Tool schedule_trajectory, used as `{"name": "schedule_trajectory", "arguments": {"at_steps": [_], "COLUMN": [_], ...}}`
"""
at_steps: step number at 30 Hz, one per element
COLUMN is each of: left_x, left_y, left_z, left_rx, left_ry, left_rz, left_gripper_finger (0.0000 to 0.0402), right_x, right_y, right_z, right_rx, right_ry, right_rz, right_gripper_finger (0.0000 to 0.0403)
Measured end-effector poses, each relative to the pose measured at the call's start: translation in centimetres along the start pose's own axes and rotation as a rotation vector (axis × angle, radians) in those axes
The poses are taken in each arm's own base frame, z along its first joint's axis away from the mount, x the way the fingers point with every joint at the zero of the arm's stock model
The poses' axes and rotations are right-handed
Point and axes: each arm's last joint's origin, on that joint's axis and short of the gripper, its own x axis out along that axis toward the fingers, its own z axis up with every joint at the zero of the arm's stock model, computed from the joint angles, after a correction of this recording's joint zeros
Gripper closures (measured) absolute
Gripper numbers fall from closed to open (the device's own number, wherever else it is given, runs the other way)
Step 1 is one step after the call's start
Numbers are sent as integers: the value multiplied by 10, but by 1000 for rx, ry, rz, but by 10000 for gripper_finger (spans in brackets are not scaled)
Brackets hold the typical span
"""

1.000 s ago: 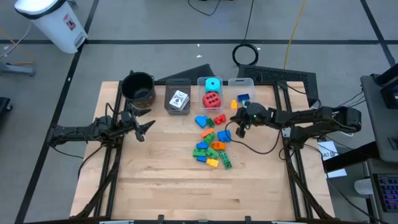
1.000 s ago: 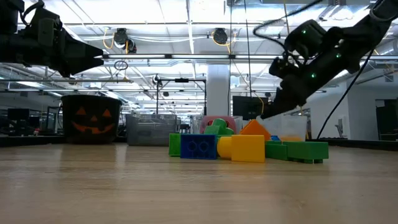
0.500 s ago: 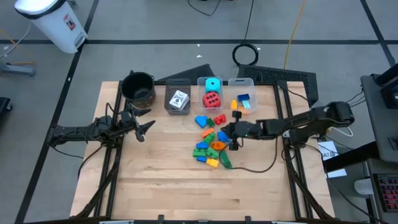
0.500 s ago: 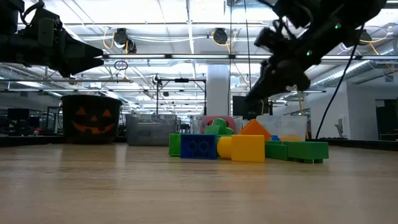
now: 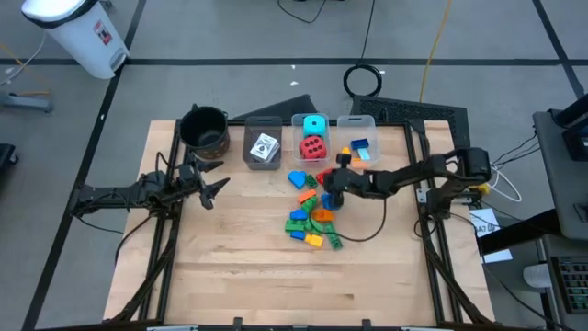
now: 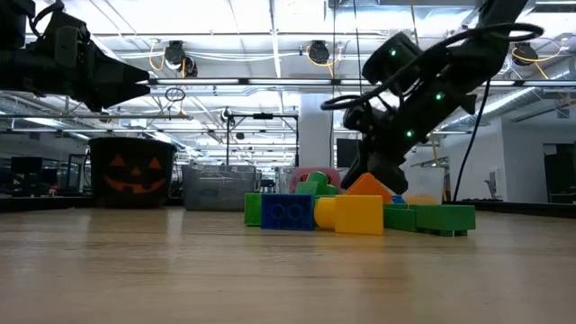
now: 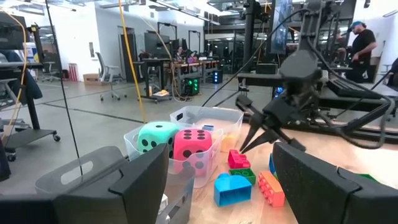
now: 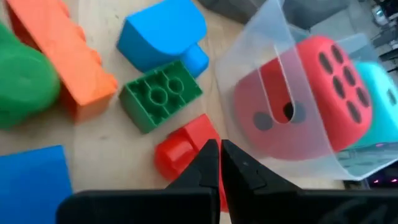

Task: Pick & Place Toys
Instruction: Put the red two stud game piece into the right transparent bin

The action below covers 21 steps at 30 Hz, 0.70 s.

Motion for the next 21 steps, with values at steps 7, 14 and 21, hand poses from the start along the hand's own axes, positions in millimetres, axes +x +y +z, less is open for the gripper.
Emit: {"name": "schedule_trajectory", "arguments": {"at_steps": [7, 14, 21], "left_x": [0, 0, 0], "left_y": [0, 0, 0], "left_z": [0, 0, 0], "left_rx": [0, 0, 0], "left_ry": [-1, -1, 0], "left_rz": [-2, -2, -2], "left_gripper_finger": [110, 110, 110], "right_x": [10, 8, -13], "right_y": [-9, -9, -4], "right_z": [-9, -10, -12], "right_rx": [34, 99, 141], "right_ry": [29, 38, 129], "right_rz": [26, 103, 177], "right_gripper_finger": [403, 403, 403]}}
